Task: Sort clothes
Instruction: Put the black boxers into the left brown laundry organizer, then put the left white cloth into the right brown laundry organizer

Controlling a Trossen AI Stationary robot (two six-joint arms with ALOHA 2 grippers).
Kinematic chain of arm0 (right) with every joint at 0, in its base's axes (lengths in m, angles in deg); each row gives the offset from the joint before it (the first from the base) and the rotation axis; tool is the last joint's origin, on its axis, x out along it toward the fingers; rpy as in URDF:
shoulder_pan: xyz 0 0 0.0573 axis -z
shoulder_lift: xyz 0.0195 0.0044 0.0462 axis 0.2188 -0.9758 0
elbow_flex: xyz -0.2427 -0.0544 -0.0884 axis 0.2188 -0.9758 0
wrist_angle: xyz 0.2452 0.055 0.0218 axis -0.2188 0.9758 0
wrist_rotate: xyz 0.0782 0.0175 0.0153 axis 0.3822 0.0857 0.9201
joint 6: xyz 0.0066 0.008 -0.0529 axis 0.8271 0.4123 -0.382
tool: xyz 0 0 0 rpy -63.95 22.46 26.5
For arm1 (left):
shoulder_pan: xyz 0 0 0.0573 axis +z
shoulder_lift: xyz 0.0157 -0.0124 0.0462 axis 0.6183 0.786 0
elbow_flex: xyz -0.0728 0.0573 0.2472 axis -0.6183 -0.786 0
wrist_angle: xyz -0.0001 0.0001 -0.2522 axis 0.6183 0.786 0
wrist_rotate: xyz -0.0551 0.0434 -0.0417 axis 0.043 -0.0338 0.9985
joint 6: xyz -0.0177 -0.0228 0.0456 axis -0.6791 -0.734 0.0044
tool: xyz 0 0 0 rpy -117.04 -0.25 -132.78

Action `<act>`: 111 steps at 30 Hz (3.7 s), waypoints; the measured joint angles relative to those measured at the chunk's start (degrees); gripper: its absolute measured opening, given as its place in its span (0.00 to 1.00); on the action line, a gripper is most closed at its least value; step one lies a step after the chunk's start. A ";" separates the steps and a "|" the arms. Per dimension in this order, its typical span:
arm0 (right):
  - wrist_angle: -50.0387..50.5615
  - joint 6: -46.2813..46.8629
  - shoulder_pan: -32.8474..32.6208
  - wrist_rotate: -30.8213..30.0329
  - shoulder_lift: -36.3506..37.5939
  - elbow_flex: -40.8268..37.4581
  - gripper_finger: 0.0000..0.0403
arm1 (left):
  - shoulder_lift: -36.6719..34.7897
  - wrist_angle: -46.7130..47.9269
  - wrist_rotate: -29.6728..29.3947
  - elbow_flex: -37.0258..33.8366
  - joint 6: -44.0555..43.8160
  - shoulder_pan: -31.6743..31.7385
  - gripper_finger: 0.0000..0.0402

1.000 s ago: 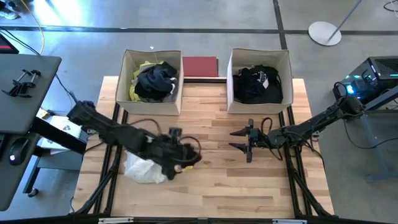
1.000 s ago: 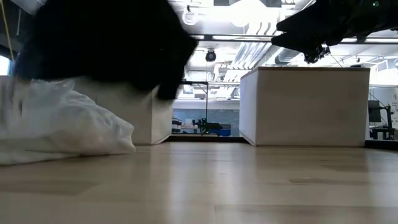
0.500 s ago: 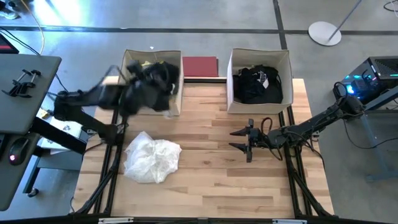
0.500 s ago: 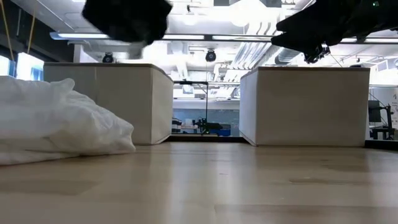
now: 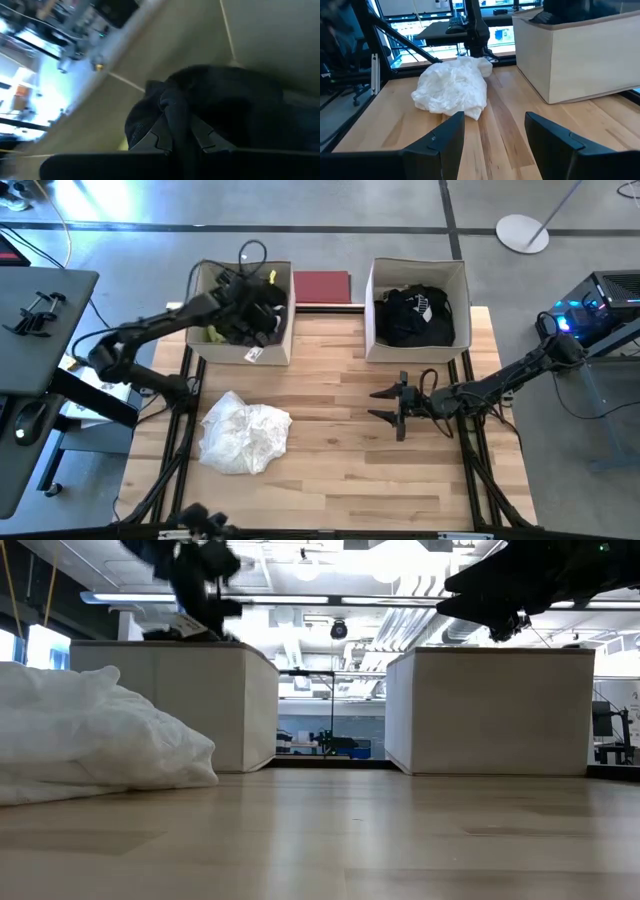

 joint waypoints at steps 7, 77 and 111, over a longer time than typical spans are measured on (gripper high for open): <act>1.00 0.19 0.00 0.00 -0.01 0.00 0.49 | 9.25 -9.82 4.64 -10.41 -5.76 3.31 0.00; 1.33 -4.03 0.00 6.12 -2.71 0.00 0.49 | 6.48 -17.26 5.08 -29.86 -60.26 -67.61 0.03; 9.44 -8.86 17.28 26.00 -55.95 35.81 0.62 | 18.47 -50.79 10.85 -21.38 -25.44 -53.29 0.01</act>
